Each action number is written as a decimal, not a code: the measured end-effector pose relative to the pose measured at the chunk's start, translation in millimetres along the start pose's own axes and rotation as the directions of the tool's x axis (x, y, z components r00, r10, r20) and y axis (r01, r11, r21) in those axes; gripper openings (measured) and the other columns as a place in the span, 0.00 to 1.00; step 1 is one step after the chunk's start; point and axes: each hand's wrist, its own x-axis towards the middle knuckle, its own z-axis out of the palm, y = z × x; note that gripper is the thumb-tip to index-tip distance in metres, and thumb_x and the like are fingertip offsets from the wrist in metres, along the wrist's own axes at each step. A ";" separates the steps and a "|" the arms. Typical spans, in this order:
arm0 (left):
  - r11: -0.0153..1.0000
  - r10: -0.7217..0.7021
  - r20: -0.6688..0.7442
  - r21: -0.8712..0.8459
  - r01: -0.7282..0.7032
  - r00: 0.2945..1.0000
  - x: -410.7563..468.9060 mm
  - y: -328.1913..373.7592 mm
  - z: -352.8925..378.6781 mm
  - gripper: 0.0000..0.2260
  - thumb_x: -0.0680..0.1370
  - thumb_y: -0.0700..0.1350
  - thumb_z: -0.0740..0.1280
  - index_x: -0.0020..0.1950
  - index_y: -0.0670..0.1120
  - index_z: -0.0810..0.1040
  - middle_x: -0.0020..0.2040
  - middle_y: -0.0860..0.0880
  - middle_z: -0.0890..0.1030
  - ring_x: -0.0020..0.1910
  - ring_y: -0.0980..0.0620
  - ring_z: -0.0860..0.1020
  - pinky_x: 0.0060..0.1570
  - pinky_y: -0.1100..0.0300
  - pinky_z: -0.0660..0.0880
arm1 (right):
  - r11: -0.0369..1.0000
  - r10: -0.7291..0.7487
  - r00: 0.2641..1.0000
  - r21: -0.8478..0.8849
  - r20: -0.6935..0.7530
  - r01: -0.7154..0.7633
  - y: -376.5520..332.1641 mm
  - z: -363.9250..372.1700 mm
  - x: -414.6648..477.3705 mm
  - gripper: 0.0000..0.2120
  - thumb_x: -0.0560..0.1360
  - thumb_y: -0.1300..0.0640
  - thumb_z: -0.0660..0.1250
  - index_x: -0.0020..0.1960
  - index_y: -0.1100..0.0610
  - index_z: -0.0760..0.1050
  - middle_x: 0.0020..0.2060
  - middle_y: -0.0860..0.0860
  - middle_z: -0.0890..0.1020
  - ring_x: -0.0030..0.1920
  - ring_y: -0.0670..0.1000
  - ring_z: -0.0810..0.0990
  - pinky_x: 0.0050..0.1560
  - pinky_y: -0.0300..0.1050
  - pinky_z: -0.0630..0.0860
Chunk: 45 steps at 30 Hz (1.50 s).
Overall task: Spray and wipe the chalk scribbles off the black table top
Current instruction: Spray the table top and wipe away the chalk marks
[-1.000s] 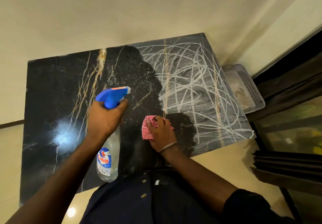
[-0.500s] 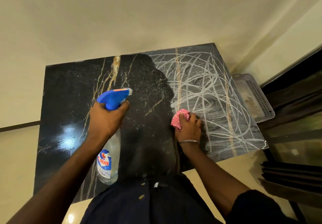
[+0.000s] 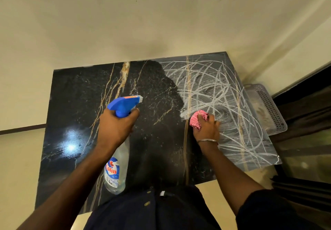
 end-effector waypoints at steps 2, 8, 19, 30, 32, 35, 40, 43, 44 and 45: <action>1.000 -0.003 0.002 0.000 0.003 1.000 0.0 0.2 2.1 0.05 0.76 0.43 0.71 0.43 0.43 0.77 0.30 0.43 0.77 0.23 0.57 0.75 0.25 0.68 0.73 | 0.999 -0.040 0.999 -0.033 0.011 0.041 -20.5 0.4 -3.5 0.27 0.71 0.48 0.68 0.69 0.50 0.70 0.68 0.59 0.65 0.61 0.63 0.66 0.55 0.57 0.74; 1.000 -0.021 0.032 -0.012 0.021 0.999 3.1 -0.5 9.6 0.06 0.77 0.43 0.70 0.50 0.42 0.77 0.33 0.44 0.78 0.25 0.58 0.77 0.26 0.71 0.73 | 0.910 -0.400 0.896 -0.033 0.192 0.413 -66.1 10.7 -14.5 0.30 0.71 0.47 0.69 0.72 0.47 0.66 0.71 0.55 0.64 0.68 0.64 0.61 0.59 0.57 0.75; 1.000 -0.014 -0.007 -0.005 0.014 1.000 5.3 -2.7 -3.6 0.06 0.77 0.42 0.70 0.43 0.42 0.77 0.29 0.43 0.77 0.24 0.56 0.75 0.26 0.68 0.74 | 0.999 -0.032 0.999 -0.018 0.019 0.033 -26.9 -2.8 19.6 0.26 0.72 0.50 0.68 0.69 0.50 0.70 0.69 0.58 0.66 0.63 0.64 0.66 0.56 0.57 0.74; 0.999 -0.052 0.046 0.002 0.052 0.998 6.4 -1.5 7.0 0.05 0.77 0.43 0.71 0.50 0.45 0.77 0.31 0.45 0.77 0.24 0.58 0.76 0.25 0.70 0.73 | 0.862 -0.475 0.857 -0.088 0.199 0.498 -62.0 6.1 14.0 0.31 0.72 0.50 0.69 0.73 0.47 0.65 0.72 0.55 0.64 0.65 0.62 0.65 0.59 0.57 0.75; 0.999 -0.045 0.042 0.010 0.045 0.998 8.7 -0.1 7.8 0.04 0.77 0.43 0.71 0.48 0.46 0.77 0.30 0.46 0.77 0.23 0.58 0.76 0.25 0.70 0.73 | 0.930 -0.343 0.926 -0.081 0.158 0.358 -42.3 2.0 26.6 0.32 0.71 0.51 0.70 0.73 0.48 0.65 0.72 0.56 0.63 0.66 0.63 0.64 0.58 0.57 0.75; 0.998 -0.052 0.037 0.032 0.051 0.998 15.0 1.8 9.2 0.04 0.77 0.44 0.71 0.47 0.46 0.77 0.30 0.46 0.77 0.24 0.57 0.76 0.26 0.69 0.73 | 0.988 -0.142 0.985 -0.055 0.097 0.148 -33.4 -6.6 44.2 0.30 0.72 0.51 0.70 0.72 0.49 0.67 0.71 0.58 0.64 0.64 0.64 0.65 0.56 0.59 0.75; 0.998 -0.065 -0.011 0.026 0.066 0.998 21.9 10.1 17.5 0.06 0.76 0.43 0.71 0.42 0.47 0.76 0.29 0.46 0.77 0.23 0.56 0.75 0.27 0.64 0.75 | 0.982 -0.139 0.988 -0.118 0.070 0.146 -61.2 -2.3 36.3 0.31 0.72 0.49 0.71 0.72 0.51 0.64 0.71 0.59 0.63 0.64 0.64 0.65 0.58 0.55 0.72; 0.997 -0.077 -0.011 0.011 0.077 0.997 23.8 16.8 23.8 0.05 0.76 0.44 0.71 0.48 0.45 0.77 0.30 0.45 0.77 0.23 0.58 0.75 0.25 0.69 0.73 | 0.920 -0.346 0.926 -0.138 0.152 0.367 -79.4 6.8 27.3 0.32 0.72 0.49 0.69 0.73 0.50 0.63 0.71 0.59 0.63 0.65 0.65 0.65 0.61 0.58 0.71; 0.997 -0.081 -0.015 0.005 0.081 0.997 24.8 18.4 26.0 0.06 0.77 0.44 0.71 0.49 0.46 0.76 0.31 0.44 0.77 0.24 0.58 0.76 0.25 0.69 0.73 | 0.880 -0.423 0.887 -0.147 0.185 0.451 -81.1 7.3 28.8 0.32 0.72 0.50 0.69 0.74 0.50 0.64 0.71 0.59 0.64 0.64 0.65 0.66 0.62 0.59 0.70; 0.996 -0.084 -0.018 0.003 0.084 0.996 25.9 19.8 27.8 0.06 0.77 0.44 0.71 0.49 0.46 0.76 0.31 0.44 0.77 0.24 0.57 0.76 0.25 0.69 0.73 | 0.843 -0.483 0.851 -0.151 0.208 0.516 -79.8 6.6 32.4 0.32 0.71 0.50 0.69 0.73 0.50 0.65 0.71 0.59 0.65 0.63 0.66 0.67 0.61 0.60 0.71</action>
